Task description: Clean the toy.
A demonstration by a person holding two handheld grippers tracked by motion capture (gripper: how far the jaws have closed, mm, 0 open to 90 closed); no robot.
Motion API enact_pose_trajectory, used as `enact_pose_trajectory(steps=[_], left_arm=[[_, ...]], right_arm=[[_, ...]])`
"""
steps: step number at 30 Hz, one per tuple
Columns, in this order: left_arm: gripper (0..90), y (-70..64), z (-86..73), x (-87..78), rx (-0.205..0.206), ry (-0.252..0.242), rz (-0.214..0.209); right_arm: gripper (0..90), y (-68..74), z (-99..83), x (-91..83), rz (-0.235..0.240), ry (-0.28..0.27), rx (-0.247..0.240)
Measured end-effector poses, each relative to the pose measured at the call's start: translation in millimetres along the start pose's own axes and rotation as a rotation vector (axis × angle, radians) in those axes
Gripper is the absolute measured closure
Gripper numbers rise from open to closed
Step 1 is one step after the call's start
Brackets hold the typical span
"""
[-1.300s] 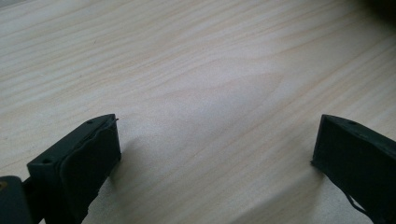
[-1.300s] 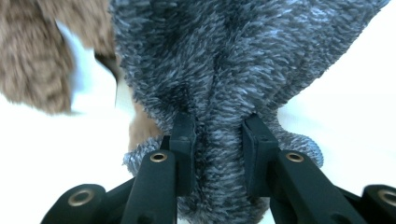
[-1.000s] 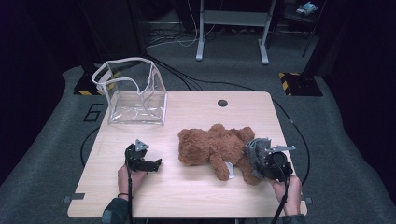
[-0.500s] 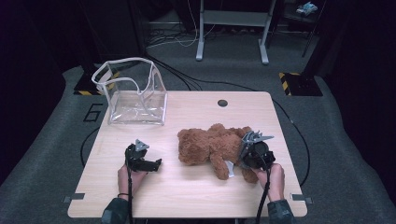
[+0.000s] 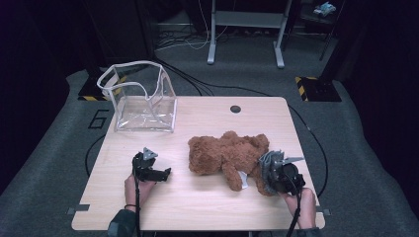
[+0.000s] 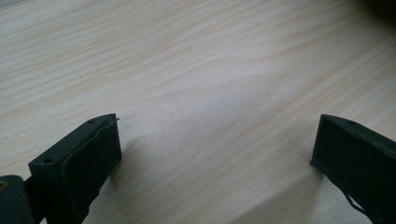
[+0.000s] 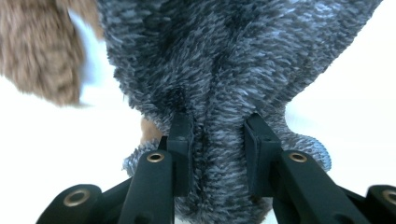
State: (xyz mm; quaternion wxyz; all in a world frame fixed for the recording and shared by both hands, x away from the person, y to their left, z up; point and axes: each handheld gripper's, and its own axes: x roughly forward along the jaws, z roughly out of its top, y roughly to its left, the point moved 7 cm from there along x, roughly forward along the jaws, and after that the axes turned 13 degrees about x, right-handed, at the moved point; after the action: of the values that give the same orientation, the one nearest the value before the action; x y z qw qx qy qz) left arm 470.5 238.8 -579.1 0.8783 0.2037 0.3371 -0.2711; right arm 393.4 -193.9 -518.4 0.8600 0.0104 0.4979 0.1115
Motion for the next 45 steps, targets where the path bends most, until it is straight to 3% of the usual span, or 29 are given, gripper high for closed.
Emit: enact_pose_trajectory(steps=[6,10,17,20,24,28,37,45], left_arm=[[1.1,0.0,0.0,0.0,0.0,0.0,0.0],[1.1,0.0,-0.1,-0.1,0.0,0.001,0.0],[1.0,0.0,0.0,-0.1,0.0,0.001,0.001],[1.0,0.0,0.0,-0.1,-0.001,0.001,0.0],[1.1,0.0,-0.1,-0.1,0.0,0.001,0.001],[1.1,0.0,-0.1,-0.1,0.0,0.001,0.001],[1.1,0.0,-0.1,-0.1,-0.001,0.001,0.001],[1.1,0.0,0.0,-0.1,-0.001,0.001,0.001]], right_arm=[[67.9,-8.7,-13.2,-2.7,0.005,0.01,0.029],[68.0,-5.1,-3.7,-9.6,0.002,-0.057,-0.001],[68.0,25.2,23.0,-11.4,0.024,-0.121,-0.071],[67.8,40.1,32.2,-4.1,0.037,-0.12,-0.086],[67.4,49.5,36.8,11.7,0.019,-0.101,-0.11],[67.7,46.3,33.2,20.4,0.007,-0.094,-0.111],[68.4,33.5,9.6,10.3,-0.01,-0.06,-0.115],[68.5,16.2,-16.3,1.2,0.002,-0.039,-0.057]])
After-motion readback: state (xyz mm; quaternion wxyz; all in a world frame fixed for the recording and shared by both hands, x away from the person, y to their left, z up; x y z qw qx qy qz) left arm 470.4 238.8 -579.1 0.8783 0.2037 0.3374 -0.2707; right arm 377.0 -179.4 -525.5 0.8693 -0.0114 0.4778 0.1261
